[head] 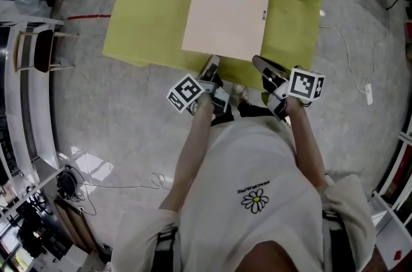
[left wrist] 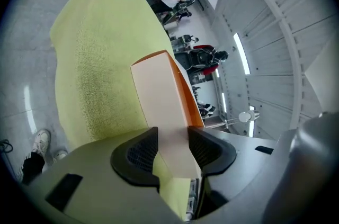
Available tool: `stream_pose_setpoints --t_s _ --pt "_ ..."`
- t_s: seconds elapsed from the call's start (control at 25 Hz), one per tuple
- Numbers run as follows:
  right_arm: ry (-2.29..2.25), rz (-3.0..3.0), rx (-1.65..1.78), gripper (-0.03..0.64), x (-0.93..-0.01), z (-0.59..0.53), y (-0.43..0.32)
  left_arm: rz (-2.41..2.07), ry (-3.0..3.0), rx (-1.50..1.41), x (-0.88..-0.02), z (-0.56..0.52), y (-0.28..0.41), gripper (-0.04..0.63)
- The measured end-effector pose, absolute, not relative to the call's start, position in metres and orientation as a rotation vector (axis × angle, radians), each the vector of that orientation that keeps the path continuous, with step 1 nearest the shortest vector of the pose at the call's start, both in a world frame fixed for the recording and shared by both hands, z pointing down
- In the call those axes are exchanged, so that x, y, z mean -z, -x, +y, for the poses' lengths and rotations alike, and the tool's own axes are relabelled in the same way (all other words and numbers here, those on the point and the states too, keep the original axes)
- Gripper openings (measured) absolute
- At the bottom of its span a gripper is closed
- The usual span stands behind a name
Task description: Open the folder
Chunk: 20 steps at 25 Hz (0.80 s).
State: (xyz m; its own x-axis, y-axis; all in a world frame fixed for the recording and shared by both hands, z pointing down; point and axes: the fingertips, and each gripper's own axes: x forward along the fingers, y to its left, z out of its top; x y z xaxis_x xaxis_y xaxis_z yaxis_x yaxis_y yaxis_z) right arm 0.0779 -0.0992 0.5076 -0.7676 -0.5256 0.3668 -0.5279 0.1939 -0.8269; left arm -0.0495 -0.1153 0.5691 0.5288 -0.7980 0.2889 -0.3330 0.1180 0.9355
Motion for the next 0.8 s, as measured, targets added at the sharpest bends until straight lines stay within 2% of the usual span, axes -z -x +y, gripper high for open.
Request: stream_pose_setpoints --t_s 0.24,0.52,0.72,0.8 --pt "-0.882 -2.663 -1.170 0.012 -0.441 -0.109 -0.024 -1.035 -1.488 0.421 -0.568 -0.121 0.049 0.184" --pt "-0.792 -2.740 -1.043 0.012 -0.416 -0.121 0.002 -1.029 -1.462 0.444 -0.575 -0.120 0.043 0.181" --pt "-0.751 -2.763 -0.997 0.012 -0.402 -0.130 0.011 -1.086 -1.542 0.382 -0.565 -0.119 0.040 0.128" --pt "-0.731 -2.773 -0.986 0.012 -0.397 -0.133 0.019 -1.114 -1.586 0.365 -0.559 -0.116 0.047 0.071"
